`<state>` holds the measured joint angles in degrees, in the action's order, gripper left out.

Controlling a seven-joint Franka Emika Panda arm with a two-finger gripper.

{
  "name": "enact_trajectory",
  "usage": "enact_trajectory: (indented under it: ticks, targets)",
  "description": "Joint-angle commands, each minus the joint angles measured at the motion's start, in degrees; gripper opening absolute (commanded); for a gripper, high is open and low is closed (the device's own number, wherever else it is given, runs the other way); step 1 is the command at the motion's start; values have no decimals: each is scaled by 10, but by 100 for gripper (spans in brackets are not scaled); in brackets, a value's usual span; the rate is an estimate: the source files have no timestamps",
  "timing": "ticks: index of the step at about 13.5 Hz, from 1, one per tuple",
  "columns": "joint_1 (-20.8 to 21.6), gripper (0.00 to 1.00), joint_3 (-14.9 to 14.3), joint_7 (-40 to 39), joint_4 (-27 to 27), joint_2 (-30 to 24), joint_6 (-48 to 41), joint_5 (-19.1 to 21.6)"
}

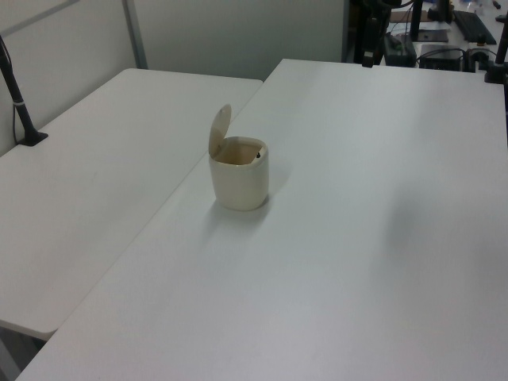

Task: Close the trash bin
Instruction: 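Move the gripper above the open cream trash bin lid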

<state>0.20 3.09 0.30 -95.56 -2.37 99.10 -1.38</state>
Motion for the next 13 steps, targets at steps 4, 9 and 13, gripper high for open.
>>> enact_trajectory:
  ticks: [4, 9, 13]
  targets:
    - [1, 100, 0, -12, -10, -7, -4, 12]
    - [2, 100, 0, -12, -9, -7, -5, 12]
    - [1, 100, 0, -70, -9, -4, -3, 12]
